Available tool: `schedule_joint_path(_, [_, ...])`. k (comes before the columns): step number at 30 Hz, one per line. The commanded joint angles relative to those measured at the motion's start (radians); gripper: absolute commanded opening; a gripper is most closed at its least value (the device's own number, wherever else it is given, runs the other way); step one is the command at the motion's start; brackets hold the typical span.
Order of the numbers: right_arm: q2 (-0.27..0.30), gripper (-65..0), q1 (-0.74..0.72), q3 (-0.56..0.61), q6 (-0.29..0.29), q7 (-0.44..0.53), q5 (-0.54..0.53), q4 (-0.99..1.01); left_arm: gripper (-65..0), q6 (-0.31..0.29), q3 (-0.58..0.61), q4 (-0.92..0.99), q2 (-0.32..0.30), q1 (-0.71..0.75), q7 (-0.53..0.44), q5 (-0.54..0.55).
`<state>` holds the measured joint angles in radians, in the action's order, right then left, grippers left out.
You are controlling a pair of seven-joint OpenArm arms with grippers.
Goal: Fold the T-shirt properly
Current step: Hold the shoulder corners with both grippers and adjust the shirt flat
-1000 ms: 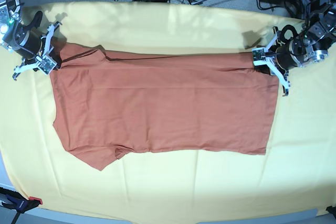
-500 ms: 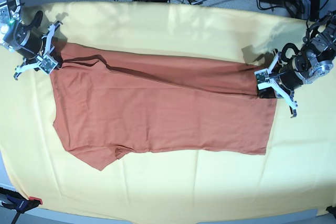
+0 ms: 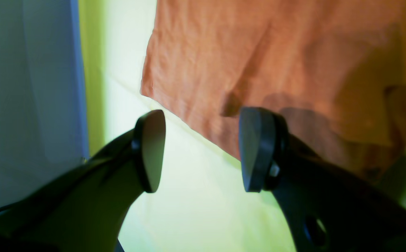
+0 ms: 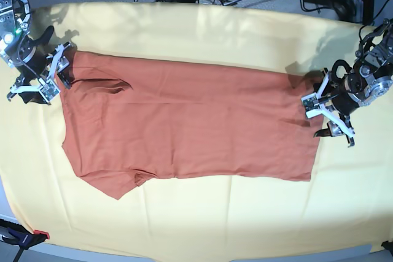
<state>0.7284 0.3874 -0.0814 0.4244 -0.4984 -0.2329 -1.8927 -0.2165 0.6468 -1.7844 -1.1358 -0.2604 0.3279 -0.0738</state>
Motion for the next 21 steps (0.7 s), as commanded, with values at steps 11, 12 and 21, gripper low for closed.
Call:
schedule_joint_path(11, [0.068, -26.2, 0.086, -0.01, 0.257, -0.187, -0.131, -0.138, -30.8, -0.454, -0.013, -0.024, -0.147, -0.013, -0.043, 0.109])
schedule_joint_path(12, [0.067, -26.2, 0.097, -0.01, 0.241, -0.179, -0.109, -0.137, -30.8, -0.445, -0.013, -0.022, -0.147, -0.011, -0.043, 0.109])
schedule_joint_path(21, [0.067, -26.2, 0.116, -0.01, 0.199, -0.049, 0.006, -0.038, -30.7, -0.397, -0.005, 0.02, -0.087, 0.003, -0.06, 0.078])
